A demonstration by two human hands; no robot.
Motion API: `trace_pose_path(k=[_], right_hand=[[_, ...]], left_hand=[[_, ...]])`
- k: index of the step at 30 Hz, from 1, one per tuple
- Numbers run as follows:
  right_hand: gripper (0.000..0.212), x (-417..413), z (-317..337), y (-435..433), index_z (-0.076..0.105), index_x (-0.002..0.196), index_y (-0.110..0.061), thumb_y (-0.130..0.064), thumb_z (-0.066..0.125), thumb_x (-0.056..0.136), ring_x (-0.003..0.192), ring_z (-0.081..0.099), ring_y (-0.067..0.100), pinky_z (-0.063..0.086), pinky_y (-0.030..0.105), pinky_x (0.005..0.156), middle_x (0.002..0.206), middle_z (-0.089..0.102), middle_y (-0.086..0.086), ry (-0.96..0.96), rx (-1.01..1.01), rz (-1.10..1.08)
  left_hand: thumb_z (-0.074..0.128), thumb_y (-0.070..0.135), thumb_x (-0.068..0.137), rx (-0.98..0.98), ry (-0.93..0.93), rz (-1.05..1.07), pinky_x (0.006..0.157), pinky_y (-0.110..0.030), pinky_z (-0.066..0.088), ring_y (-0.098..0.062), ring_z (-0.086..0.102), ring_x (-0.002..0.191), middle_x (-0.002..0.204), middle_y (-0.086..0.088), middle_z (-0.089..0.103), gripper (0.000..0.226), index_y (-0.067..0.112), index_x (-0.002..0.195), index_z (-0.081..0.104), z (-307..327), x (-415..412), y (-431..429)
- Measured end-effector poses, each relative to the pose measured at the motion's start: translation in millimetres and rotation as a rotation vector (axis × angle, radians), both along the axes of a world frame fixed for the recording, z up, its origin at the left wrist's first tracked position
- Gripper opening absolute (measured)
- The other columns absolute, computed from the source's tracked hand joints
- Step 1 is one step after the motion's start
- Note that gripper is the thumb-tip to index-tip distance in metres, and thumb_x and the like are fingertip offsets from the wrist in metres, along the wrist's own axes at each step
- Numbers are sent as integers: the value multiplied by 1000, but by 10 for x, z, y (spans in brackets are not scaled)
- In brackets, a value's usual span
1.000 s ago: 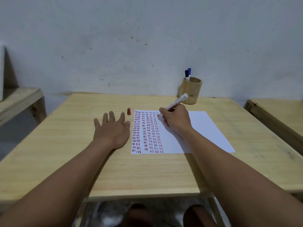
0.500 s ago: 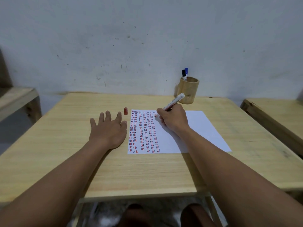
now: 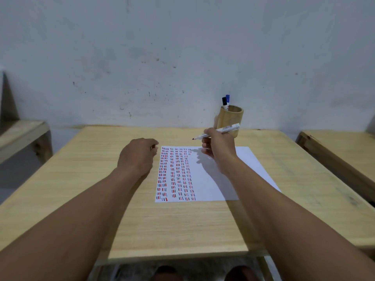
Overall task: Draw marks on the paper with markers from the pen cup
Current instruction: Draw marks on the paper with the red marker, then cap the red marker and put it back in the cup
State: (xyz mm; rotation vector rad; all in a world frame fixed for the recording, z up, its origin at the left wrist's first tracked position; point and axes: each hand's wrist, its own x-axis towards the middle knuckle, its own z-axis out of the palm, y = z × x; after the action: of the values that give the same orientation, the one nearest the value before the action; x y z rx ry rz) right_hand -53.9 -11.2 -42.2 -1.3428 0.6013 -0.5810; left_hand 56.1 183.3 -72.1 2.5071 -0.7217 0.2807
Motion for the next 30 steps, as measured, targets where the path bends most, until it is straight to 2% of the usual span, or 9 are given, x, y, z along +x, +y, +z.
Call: trace_pose_path(k=[3,6,10,13,16,19,24,30], right_hand=[[16,-31,81,34,63,80,-5,-9,58,94,53,52,14,52,24,51,64,57,7,-52,140,31],[9,-85,116,52,63,87,-3,-6,61,95,52,52,13,50,19,48,66,57,8,-96,208,59],[7,-160,161,67,67,93,-1,-8,69,93,52,55,11,53,16,48,66,60,6,-128,301,91],[7,-218,228,90,68,91,-1,-8,70,92,51,57,10,54,16,48,66,61,5,-157,365,104],[8,-275,303,105,68,90,-2,-8,72,92,53,58,11,55,16,48,66,62,6,-177,394,104],[9,-333,376,112,68,87,-1,-8,72,92,53,58,11,56,16,49,66,63,6,-206,407,108],[7,-401,459,121,68,89,-2,-7,72,91,52,59,11,57,16,51,67,64,7,-222,385,135],[10,-421,516,141,67,86,-3,-9,73,92,48,60,8,56,15,51,62,64,4,-227,338,158]], left_hand=[[59,18,96,-69,1,62,75,-29,48,-22,69,95,104,0,77,22,18,114,73,31,-19,-14],[63,18,94,-241,90,102,68,-26,44,-12,64,79,92,8,72,15,18,105,73,172,-86,-76],[66,21,93,-479,153,20,71,-24,48,-7,67,83,90,10,77,10,18,98,74,426,-226,-222],[66,21,93,-646,310,-43,60,-23,42,-8,57,64,88,11,77,8,21,91,74,559,-355,-324],[68,24,91,-717,458,-91,67,-29,46,-19,63,79,94,-1,77,9,23,88,76,627,-433,-387],[68,25,93,-763,551,-116,75,-32,50,-20,67,91,99,-1,77,11,19,96,76,700,-509,-416],[66,24,95,-775,618,-155,73,-30,50,-15,65,90,101,-1,76,17,12,105,75,789,-634,-432],[66,21,95,-763,612,-199,77,-31,53,-13,65,89,97,-1,76,13,14,101,76,908,-710,-480]])
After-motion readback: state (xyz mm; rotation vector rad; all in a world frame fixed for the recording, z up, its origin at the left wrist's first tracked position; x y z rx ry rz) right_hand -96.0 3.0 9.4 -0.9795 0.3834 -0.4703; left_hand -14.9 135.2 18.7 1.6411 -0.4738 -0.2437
